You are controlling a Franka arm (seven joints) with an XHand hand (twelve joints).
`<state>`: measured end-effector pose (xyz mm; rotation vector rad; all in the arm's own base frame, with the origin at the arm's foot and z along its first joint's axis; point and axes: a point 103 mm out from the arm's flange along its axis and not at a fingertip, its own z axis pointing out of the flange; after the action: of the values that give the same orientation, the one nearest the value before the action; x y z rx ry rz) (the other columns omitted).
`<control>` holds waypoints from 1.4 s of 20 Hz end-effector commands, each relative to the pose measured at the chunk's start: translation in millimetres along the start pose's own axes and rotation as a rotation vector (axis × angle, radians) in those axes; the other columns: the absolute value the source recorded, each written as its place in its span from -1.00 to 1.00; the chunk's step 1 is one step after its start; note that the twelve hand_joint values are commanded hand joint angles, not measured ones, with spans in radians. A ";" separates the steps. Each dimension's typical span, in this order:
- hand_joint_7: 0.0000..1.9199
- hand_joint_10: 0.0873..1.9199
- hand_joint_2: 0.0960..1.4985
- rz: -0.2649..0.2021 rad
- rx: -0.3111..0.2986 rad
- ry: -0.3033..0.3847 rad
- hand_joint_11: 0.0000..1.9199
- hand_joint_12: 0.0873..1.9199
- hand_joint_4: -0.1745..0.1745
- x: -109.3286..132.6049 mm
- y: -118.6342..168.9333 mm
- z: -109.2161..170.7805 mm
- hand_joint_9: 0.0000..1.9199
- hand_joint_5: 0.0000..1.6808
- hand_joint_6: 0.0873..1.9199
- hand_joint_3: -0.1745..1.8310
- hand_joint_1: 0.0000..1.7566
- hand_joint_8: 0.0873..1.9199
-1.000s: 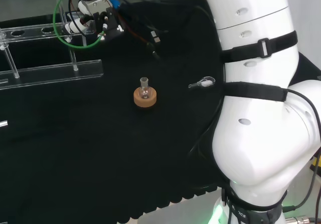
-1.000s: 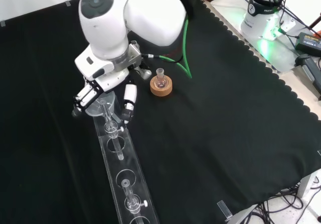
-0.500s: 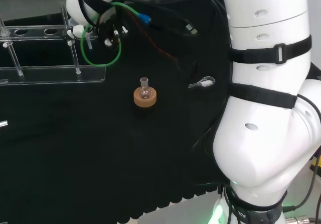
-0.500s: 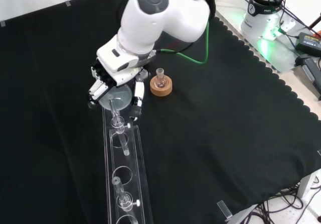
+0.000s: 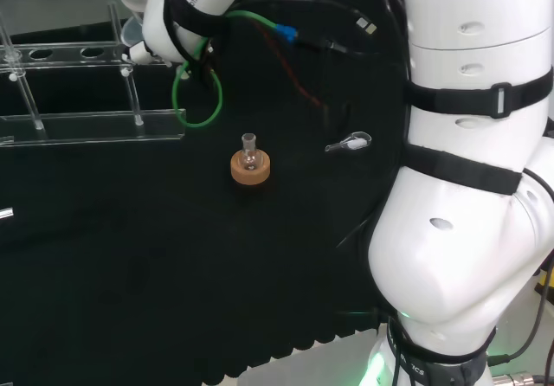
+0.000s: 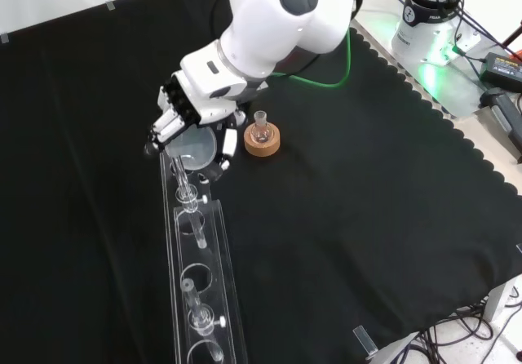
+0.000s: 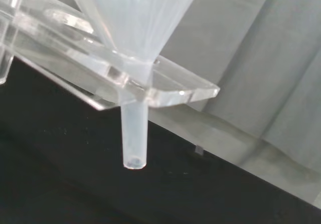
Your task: Pick up the funnel from the transparent funnel stand.
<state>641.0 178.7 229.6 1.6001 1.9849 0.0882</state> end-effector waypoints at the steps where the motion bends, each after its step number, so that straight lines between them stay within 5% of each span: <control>1: 0.85 -0.16 -0.35 0.010 -0.245 0.204 1.00 0.13 -1.00 -55.0 5.2 -68.8 1.00 0.86 -0.95 -0.12 0.40 -0.28; 6: 0.86 -0.15 -0.36 0.114 -0.299 0.386 1.00 0.13 -1.00 -87.0 0.1 -101.6 1.00 0.86 -0.95 -0.11 0.41 -0.28; 9: 0.86 -0.15 -0.37 0.150 -0.257 0.499 1.00 0.14 -1.00 -113.8 -9.4 -130.8 1.00 0.87 -0.96 -0.10 0.41 -0.28; 14: 0.86 -0.14 -0.38 0.177 -0.156 0.564 1.00 0.14 -1.00 -144.8 -47.6 -180.0 1.00 0.87 -0.96 -0.09 0.41 -0.28; 19: 0.86 -0.14 -0.38 0.133 -0.065 0.623 1.00 0.14 -1.00 -161.4 -108.7 -212.6 1.00 0.87 -0.96 -0.09 0.41 -0.28; 22: 0.86 -0.15 -0.38 0.054 -0.023 0.629 1.00 0.14 -1.00 -166.8 -148.5 -227.6 1.00 0.88 -0.97 -0.08 0.41 -0.28; 25: 0.86 -0.15 -0.39 -0.023 -0.014 0.630 1.00 0.14 -1.00 -154.7 -177.7 -250.5 1.00 0.88 -0.97 -0.08 0.41 -0.28; 28: 0.86 -0.15 -0.39 -0.052 -0.037 0.629 1.00 0.14 -1.00 -139.3 -193.6 -268.8 1.00 0.88 -0.97 -0.08 0.41 -0.28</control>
<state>456.7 51.6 452.5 1.7489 2.2116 0.7127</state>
